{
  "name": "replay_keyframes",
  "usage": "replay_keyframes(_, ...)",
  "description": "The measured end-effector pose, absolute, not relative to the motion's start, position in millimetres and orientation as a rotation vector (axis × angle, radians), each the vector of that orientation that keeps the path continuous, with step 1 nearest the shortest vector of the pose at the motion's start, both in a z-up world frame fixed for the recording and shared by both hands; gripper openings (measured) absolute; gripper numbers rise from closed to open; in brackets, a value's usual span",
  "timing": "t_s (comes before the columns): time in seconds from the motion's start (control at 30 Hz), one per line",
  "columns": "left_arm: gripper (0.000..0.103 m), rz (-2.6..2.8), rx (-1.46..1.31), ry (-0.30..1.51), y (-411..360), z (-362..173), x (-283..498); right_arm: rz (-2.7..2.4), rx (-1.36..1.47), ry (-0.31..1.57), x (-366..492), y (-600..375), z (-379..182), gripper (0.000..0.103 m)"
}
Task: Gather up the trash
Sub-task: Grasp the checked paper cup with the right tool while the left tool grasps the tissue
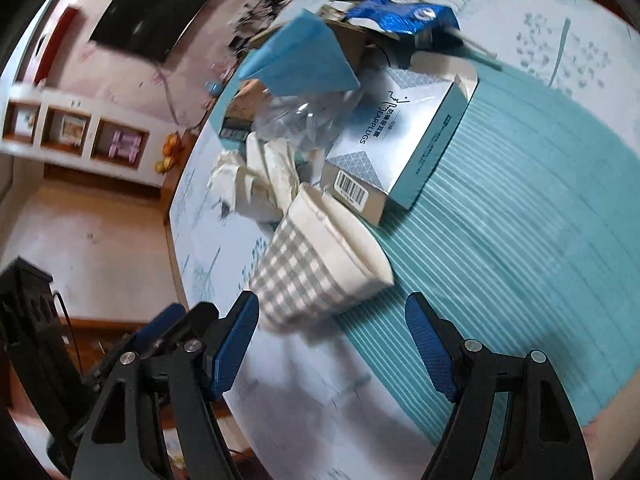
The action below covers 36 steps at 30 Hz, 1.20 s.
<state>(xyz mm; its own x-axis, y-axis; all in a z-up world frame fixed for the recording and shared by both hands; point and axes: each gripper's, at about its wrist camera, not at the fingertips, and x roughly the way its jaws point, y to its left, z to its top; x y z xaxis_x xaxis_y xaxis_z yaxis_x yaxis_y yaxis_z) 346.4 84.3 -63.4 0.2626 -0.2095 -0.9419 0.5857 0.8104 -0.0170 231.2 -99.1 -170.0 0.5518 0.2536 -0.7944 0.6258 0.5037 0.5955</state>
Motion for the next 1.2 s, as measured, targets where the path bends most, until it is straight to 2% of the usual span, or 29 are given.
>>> replay_keyframes(0.07, 0.061, -0.563, 0.363, 1.195, 83, -71, 357, -0.295, 1.084, 0.987, 242, -99, -177, 0.075)
replay_keyframes(0.2, 0.061, -0.589, 0.363, 1.200, 79, -81, 372, -0.305, 1.121, 0.988, 260, -99, -191, 0.059)
replay_keyframes(0.47, 0.061, -0.633, 0.358, 1.228, 72, -92, 383, -0.307, 1.177, 0.952, 289, -103, -203, 0.054)
replay_keyframes(0.53, 0.060, -0.643, 0.358, 1.227, 69, -94, 384, -0.301, 1.160, 0.943, 292, -105, -199, 0.046)
replay_keyframes(0.57, 0.059, -0.651, 0.363, 1.227, 66, -95, 385, -0.294, 1.142, 0.943, 296, -104, -196, 0.038)
replay_keyframes(0.63, 0.058, -0.659, 0.372, 1.226, 63, -95, 385, -0.284, 1.099, 0.960, 302, -102, -188, 0.031)
replay_keyframes(0.97, 0.059, -0.654, 0.243, 1.310, 70, -82, 416, -0.274, 0.947, 0.999, 309, -100, -143, 0.024)
replay_keyframes(1.03, 0.061, -0.650, 0.200, 1.338, 69, -80, 424, -0.287, 0.921, 0.991, 312, -103, -134, 0.023)
replay_keyframes(1.1, 0.067, -0.652, 0.162, 1.346, 65, -77, 433, -0.304, 0.895, 0.983, 312, -108, -128, 0.023)
replay_keyframes(1.17, 0.086, -0.643, 0.142, 1.349, 60, -75, 439, -0.321, 0.875, 0.974, 299, -116, -121, 0.023)
replay_keyframes(1.2, 0.086, -0.637, 0.126, 1.352, 57, -74, 442, -0.332, 0.861, 0.967, 300, -119, -117, 0.023)
